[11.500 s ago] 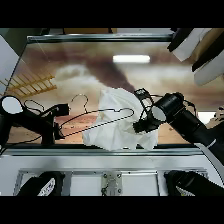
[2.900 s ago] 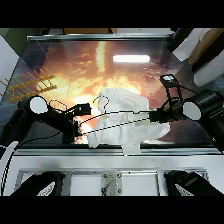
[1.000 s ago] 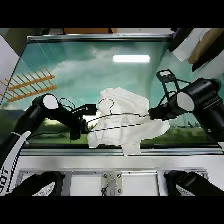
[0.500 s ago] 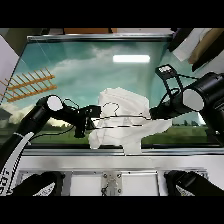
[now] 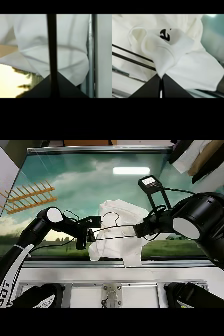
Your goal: Fold the clothes and pants, and hang the long-sleeved shirts on hangers.
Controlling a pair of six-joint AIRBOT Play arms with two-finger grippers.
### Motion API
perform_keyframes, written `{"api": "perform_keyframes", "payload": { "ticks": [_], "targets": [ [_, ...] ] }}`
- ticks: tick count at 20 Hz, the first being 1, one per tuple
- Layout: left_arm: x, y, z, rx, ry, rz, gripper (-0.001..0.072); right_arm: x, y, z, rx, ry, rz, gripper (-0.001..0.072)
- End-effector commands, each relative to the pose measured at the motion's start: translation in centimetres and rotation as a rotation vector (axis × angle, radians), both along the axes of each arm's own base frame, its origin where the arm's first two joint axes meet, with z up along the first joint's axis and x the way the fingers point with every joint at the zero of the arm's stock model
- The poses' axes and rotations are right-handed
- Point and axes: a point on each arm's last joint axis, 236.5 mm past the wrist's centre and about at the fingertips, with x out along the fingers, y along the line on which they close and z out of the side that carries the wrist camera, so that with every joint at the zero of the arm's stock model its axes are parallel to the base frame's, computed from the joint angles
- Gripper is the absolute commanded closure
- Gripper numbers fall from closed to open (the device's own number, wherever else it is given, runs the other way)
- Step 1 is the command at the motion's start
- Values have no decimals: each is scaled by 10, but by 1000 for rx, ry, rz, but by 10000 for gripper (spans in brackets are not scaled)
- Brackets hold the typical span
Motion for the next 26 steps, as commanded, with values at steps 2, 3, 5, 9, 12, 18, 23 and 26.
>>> {"api": "perform_keyframes", "payload": {
  "ticks": [2, 3, 5, 9, 12, 18, 23, 26],
  "targets": [
    [-2, -2, 2, -9, 14, 6, 695, -1, 49, 15, 171, -56, 25, 696],
    [-2, -2, 2, -9, 14, 6, 695, -1, 57, 18, 199, -67, 35, 696],
    [-2, -2, 2, -9, 14, 6, 695, 2, 69, 23, 249, -85, 35, 696],
    [-2, -2, 1, -9, 14, 6, 695, 5, 102, 26, 344, -92, 71, 696],
    [-2, -2, 2, -9, 14, 6, 695, 2, 118, 22, 361, -84, 100, 696],
    [-2, -2, 2, -9, 14, 6, 695, 2, 127, 20, 373, -89, 116, 695],
    [-2, -2, 1, -9, 14, 6, 695, 4, 135, 20, 392, -92, 124, 695],
    [-2, -2, 2, -9, 14, 6, 695, 1, 141, 15, 394, -70, 145, 695]
  ]
}}
